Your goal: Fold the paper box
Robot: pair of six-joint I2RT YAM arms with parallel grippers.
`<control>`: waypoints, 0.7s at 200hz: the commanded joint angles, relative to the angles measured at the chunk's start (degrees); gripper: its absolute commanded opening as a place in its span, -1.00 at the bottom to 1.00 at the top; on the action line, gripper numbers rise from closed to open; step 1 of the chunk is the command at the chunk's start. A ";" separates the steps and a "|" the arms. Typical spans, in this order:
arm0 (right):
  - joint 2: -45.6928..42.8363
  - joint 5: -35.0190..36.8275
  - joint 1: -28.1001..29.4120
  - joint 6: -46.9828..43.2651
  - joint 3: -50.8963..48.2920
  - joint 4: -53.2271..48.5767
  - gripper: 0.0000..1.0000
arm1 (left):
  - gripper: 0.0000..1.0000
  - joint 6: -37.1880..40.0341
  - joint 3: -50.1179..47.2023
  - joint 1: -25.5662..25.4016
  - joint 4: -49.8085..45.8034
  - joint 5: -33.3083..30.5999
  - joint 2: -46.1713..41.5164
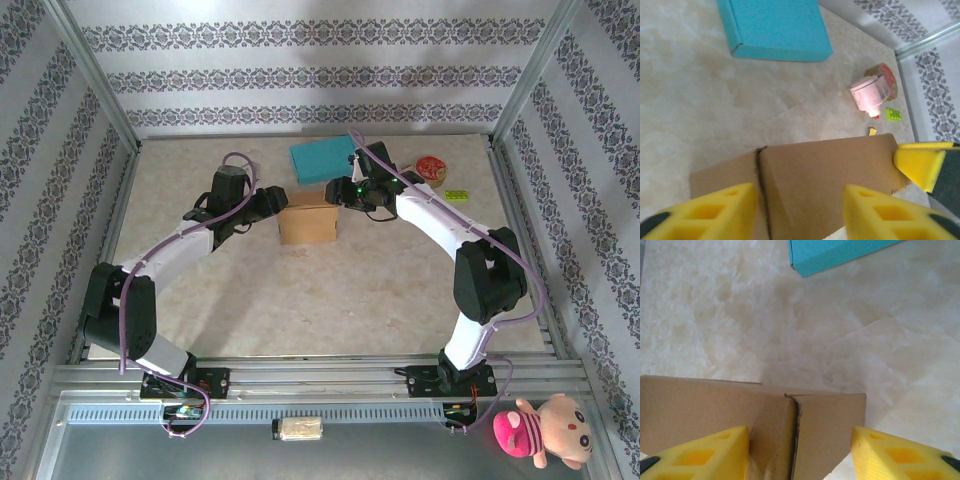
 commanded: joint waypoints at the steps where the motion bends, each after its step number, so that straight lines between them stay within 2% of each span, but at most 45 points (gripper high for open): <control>1: 1.51 3.96 0.78 -2.13 0.35 -7.96 0.13 | 0.10 -0.17 -0.22 0.17 -9.08 -3.97 -1.31; 38: 1.84 4.04 0.87 -2.37 0.23 -7.94 0.14 | 0.09 -5.57 0.01 0.68 -9.17 -0.75 -1.36; 66: 2.18 4.15 0.91 -2.52 -0.45 -7.87 0.14 | -0.16 -8.07 -2.68 0.94 -8.83 0.52 0.23; 79: 2.37 4.71 0.87 -2.70 -1.19 -7.77 0.14 | -0.21 -9.26 -5.71 0.91 -7.37 0.62 0.19; 115: 3.67 5.50 0.43 -2.72 -3.55 -7.50 0.14 | -0.25 -16.13 -22.36 0.94 8.74 0.20 2.88; 126: 3.37 4.48 0.50 -2.41 -3.59 -7.42 0.14 | -0.25 -17.99 -24.68 0.95 13.45 1.69 3.86; 140: 2.58 3.22 0.63 -2.17 -3.41 -7.07 0.09 | -0.25 -18.98 -24.69 0.94 14.83 2.69 3.29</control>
